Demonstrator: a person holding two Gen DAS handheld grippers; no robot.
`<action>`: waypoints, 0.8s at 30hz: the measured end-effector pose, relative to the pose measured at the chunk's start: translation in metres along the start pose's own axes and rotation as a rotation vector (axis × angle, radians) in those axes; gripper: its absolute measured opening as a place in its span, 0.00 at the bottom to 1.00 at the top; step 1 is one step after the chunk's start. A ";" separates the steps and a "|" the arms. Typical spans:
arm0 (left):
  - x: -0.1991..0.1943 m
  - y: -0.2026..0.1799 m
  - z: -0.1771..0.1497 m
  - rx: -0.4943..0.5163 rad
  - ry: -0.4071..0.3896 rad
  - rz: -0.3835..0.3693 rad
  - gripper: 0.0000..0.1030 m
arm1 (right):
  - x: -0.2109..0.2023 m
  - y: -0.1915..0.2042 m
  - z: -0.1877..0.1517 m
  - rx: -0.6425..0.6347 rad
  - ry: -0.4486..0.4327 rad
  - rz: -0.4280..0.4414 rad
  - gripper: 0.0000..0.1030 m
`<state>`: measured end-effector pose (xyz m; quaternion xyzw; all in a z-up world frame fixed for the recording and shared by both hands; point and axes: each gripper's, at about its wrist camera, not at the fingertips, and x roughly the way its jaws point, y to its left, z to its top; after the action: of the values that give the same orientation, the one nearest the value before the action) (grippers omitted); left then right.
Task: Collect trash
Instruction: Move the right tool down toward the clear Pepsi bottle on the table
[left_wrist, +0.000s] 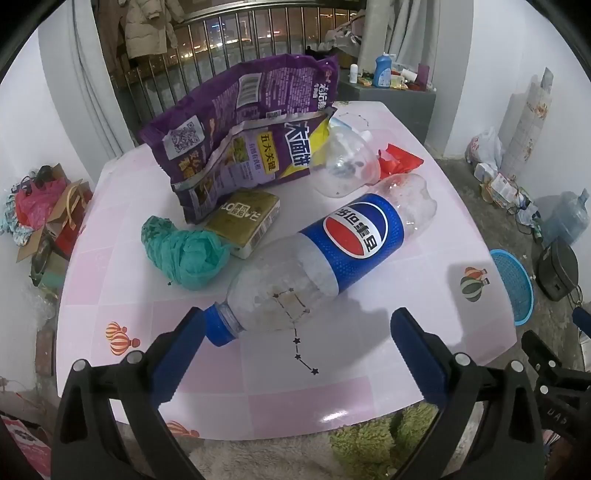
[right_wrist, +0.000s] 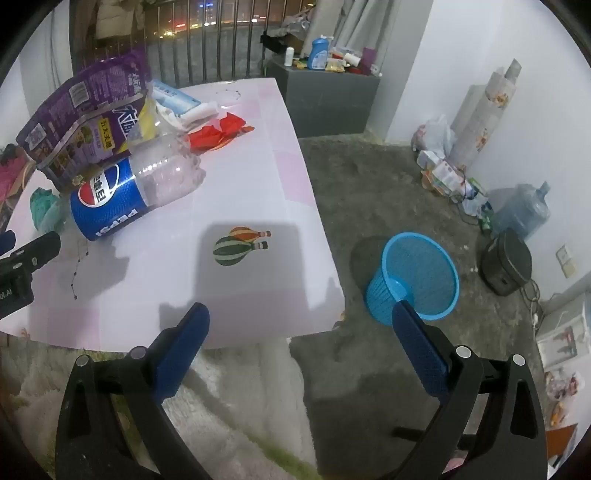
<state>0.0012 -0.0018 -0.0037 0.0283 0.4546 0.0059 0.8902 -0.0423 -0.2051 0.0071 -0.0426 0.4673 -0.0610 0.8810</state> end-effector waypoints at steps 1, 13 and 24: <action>0.000 0.000 0.000 0.000 0.000 -0.001 0.95 | 0.000 0.000 0.000 -0.001 0.000 0.000 0.92; 0.003 0.003 0.001 -0.004 0.005 0.002 0.95 | -0.003 -0.002 0.007 -0.009 -0.005 -0.010 0.92; 0.008 0.007 0.002 0.006 0.027 -0.041 0.95 | 0.000 -0.007 0.008 0.021 0.002 0.030 0.92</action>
<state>0.0075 0.0050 -0.0086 0.0213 0.4673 -0.0133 0.8838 -0.0360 -0.2119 0.0128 -0.0262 0.4682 -0.0529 0.8817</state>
